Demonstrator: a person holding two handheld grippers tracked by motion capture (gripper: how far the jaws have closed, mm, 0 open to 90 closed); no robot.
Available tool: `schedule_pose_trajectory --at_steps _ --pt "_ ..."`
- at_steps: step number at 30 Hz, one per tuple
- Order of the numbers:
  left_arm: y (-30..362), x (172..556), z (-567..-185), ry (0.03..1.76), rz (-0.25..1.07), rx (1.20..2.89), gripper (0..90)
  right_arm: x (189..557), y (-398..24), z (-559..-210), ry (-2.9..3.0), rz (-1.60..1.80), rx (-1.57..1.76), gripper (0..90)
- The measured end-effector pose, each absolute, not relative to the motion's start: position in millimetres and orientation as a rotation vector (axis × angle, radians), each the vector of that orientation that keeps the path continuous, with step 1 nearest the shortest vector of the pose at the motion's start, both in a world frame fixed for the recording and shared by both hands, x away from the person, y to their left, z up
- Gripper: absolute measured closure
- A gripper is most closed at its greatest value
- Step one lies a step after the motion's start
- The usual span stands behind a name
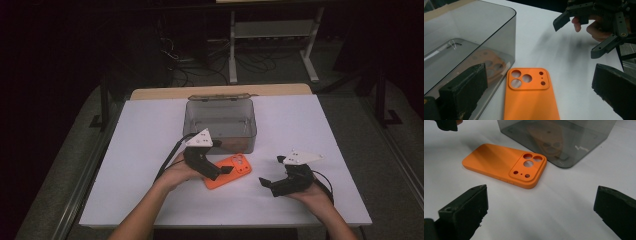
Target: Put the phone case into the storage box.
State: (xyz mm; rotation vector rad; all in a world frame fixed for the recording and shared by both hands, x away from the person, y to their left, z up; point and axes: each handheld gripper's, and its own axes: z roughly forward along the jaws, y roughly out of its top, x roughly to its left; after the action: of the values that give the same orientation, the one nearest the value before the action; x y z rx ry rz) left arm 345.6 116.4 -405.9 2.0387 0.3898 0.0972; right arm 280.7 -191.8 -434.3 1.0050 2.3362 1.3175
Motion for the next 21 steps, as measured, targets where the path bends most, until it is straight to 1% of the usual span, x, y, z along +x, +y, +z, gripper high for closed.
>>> schedule_pose_trajectory --at_steps 13,21 --pt "120.7 345.8 -402.9 0.401 0.122 2.050 0.0 278.5 -192.8 -434.4 2.336 1.310 1.007 0.0" --pt "119.0 343.8 -403.0 0.398 0.143 2.098 0.0 278.1 -193.5 -434.5 2.336 1.308 1.006 0.0"
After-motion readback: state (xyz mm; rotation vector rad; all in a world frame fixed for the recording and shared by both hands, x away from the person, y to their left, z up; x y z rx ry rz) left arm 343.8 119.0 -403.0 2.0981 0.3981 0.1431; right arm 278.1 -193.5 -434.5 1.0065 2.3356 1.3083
